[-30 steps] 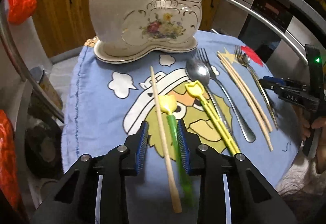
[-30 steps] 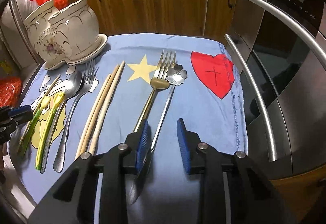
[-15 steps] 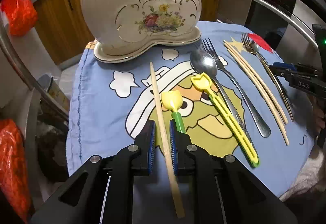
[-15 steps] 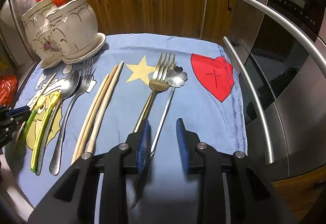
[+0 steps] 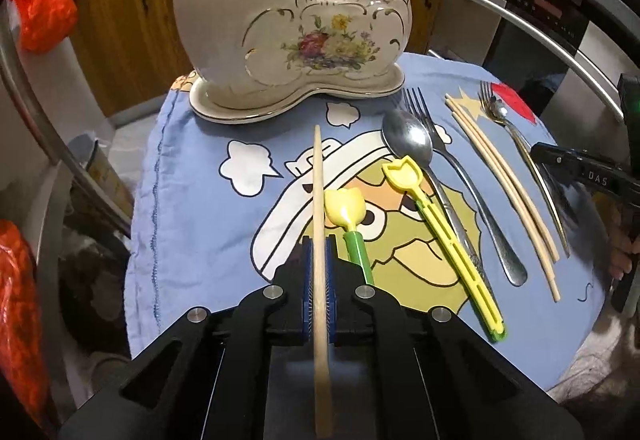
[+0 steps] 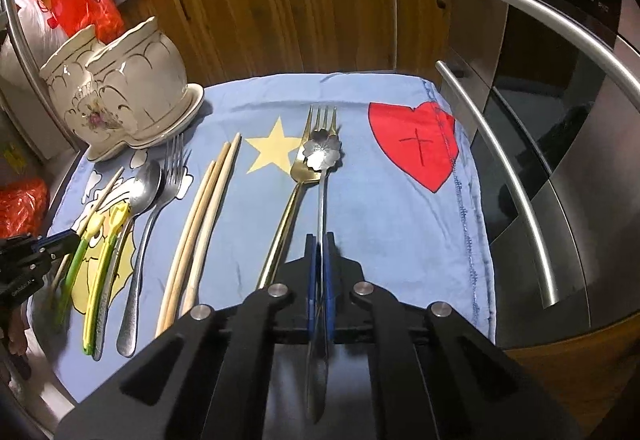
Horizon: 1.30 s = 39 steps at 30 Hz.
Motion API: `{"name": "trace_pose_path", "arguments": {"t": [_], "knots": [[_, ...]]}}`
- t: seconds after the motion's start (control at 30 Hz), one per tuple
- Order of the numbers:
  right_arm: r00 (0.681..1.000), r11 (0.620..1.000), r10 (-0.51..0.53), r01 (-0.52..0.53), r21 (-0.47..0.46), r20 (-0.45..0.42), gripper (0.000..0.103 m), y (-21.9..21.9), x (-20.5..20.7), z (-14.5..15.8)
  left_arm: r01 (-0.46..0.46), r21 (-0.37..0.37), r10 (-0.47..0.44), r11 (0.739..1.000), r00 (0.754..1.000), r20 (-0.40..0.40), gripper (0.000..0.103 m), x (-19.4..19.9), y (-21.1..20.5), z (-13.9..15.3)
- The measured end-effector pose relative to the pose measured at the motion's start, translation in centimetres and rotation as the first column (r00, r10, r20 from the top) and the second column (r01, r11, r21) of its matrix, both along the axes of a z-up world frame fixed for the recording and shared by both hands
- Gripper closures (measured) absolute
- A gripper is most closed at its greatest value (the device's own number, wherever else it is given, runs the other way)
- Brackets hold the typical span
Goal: Organize utensils
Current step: 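Lift the chopstick with the left tool while the right tool carries the spoon to the holder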
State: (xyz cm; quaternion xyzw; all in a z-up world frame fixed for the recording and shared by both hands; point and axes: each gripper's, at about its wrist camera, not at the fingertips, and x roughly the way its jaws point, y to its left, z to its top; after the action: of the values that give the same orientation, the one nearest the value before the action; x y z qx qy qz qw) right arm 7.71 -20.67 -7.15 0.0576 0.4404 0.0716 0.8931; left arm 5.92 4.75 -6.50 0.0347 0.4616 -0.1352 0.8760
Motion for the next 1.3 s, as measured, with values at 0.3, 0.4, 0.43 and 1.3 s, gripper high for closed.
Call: {"name": "trace_pose_path", "arguments": {"t": [0.3, 0.4, 0.43, 1.3], "knots": [[0.996, 0.998, -0.026, 0.02, 0.062, 0.082, 0.099, -1.0, -1.0, 1.9, 0.022, -0.071, -0.017, 0.997, 0.998, 0.068, 0.097, -1.2, 0.6, 1.7], [0.992, 0.997, -0.022, 0.013, 0.076, 0.125, 0.099, -1.0, -1.5, 2.8, 0.037, -0.098, -0.026, 0.995, 0.993, 0.119, 0.097, -1.7, 0.8, 2.8], [0.989, 0.997, -0.021, 0.009, 0.078, 0.146, 0.099, -0.9, -1.7, 3.3, 0.042, -0.108, -0.027, 0.993, 0.99, 0.135, 0.097, -1.9, 0.9, 3.3], [0.875, 0.951, 0.116, -0.234, 0.201, 0.47, 0.099, 9.2, 5.4, 15.0, 0.041, -0.291, 0.11, 0.956, 0.868, 0.484, 0.097, 5.2, 4.8, 17.7]]}}
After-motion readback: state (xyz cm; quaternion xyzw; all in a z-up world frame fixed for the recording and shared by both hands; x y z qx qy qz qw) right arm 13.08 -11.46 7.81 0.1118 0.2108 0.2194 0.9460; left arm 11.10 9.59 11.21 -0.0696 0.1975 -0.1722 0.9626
